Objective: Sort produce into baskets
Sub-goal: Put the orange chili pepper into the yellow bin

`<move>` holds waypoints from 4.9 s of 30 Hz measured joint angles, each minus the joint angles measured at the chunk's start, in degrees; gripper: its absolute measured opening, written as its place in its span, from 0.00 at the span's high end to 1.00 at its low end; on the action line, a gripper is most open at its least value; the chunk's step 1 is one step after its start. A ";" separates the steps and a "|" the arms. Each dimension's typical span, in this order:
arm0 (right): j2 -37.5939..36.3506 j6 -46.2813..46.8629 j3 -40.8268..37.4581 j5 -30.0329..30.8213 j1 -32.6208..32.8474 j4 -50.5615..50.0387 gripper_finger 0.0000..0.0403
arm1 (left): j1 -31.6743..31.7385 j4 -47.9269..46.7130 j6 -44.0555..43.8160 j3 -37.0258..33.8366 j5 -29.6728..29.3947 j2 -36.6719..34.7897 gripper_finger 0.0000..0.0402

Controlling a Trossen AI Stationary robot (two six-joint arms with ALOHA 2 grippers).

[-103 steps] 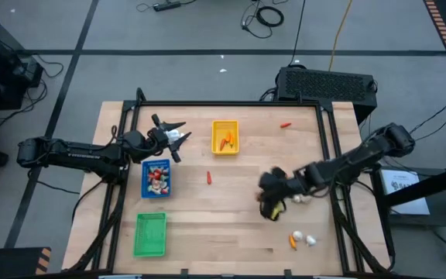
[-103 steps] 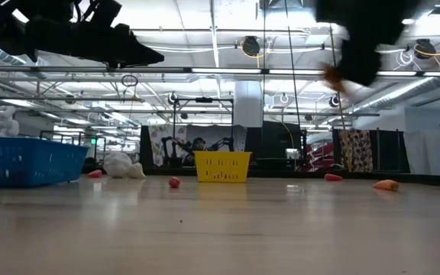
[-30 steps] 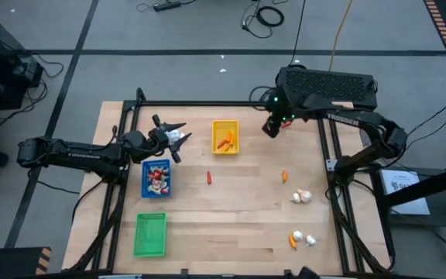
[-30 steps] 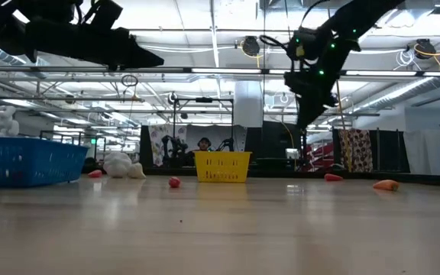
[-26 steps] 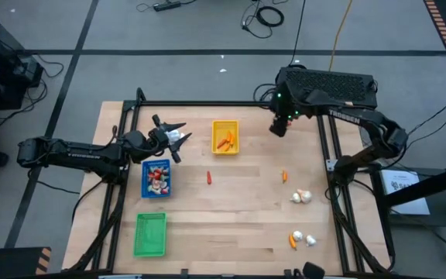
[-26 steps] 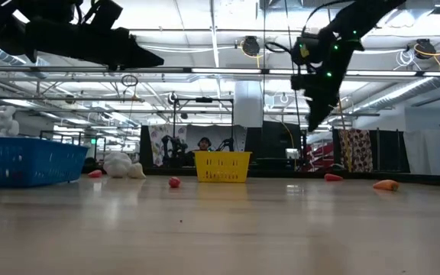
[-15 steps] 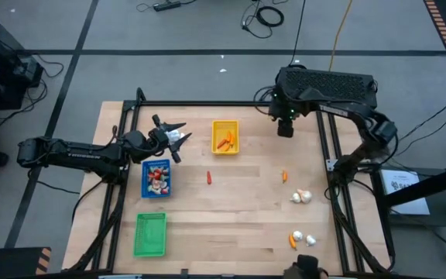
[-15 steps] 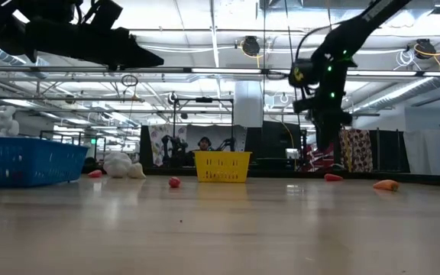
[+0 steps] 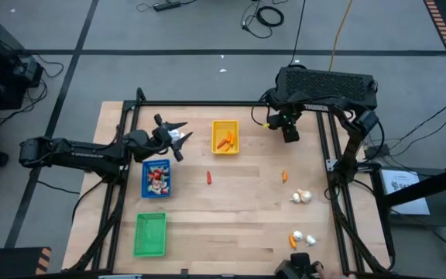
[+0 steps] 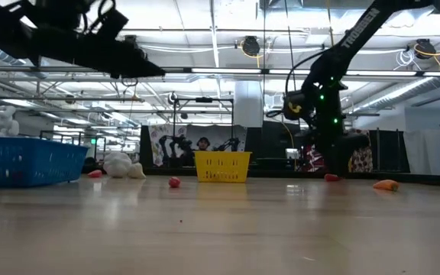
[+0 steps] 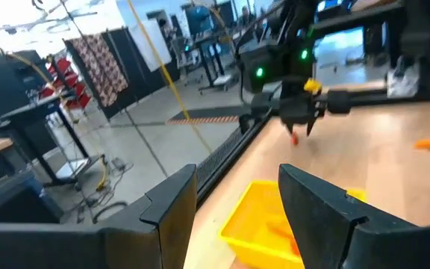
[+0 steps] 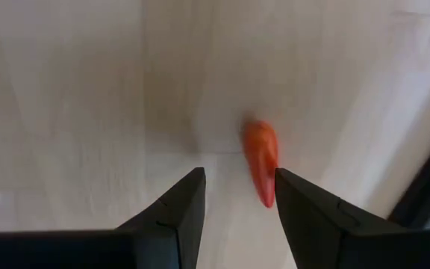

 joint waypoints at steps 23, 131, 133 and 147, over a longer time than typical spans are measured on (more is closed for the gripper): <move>1.90 4.14 0.13 -4.42 -0.91 3.95 0.82 | 3.43 4.41 -0.55 -0.02 0.19 10.25 0.51; 5.47 28.29 24.70 -12.81 42.63 20.26 0.68 | -0.94 3.14 -3.06 1.42 1.78 10.24 0.51; 5.77 26.85 24.68 -13.63 42.79 20.49 0.68 | -1.13 3.07 -3.06 1.42 1.58 10.24 0.51; 11.53 17.58 24.70 -15.75 44.74 28.85 0.49 | -1.13 -13.47 -3.16 1.49 -2.12 -0.60 0.51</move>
